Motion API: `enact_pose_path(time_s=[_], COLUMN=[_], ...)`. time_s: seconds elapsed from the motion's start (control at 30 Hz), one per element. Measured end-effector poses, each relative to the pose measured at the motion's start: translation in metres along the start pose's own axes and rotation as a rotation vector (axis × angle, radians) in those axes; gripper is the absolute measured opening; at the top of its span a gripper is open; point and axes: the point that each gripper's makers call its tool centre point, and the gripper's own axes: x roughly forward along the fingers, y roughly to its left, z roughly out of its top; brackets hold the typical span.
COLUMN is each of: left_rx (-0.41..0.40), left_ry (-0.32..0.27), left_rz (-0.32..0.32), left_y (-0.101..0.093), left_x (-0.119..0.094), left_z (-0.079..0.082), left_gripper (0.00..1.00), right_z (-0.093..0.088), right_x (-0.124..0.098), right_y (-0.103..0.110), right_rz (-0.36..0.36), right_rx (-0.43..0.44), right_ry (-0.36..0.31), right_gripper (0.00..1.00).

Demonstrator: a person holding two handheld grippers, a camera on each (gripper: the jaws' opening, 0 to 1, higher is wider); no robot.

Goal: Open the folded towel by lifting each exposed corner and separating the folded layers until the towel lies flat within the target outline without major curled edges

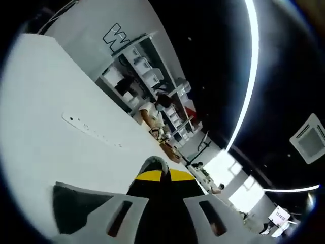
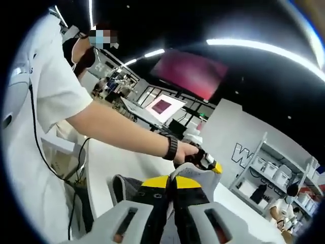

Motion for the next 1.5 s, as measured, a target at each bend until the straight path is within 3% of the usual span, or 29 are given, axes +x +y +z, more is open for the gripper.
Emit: enact_pose_path(time_s=[0.67,0.87,1.5], left_rx=[-0.020,-0.012,0.016], left_ry=[-0.029,-0.020,0.003], left_rz=[-0.070,-0.071,-0.117], left_y=[-0.027,-0.041,-0.072], left_x=[0.013,0.014,0.019], left_z=[-0.007,-0.026,-0.051], left_gripper=[0.00,0.00,0.00], right_z=[0.000,0.000,0.000], right_x=[-0.024,-0.029,-0.045], right_y=[-0.025,-0.028,-0.044], right_rz=[-0.076,-0.090,-0.149], right_rx=[-0.014,-0.011,-0.019], right_ry=[0.004,0.006,0.007], right_gripper=[0.00,0.00,0.00])
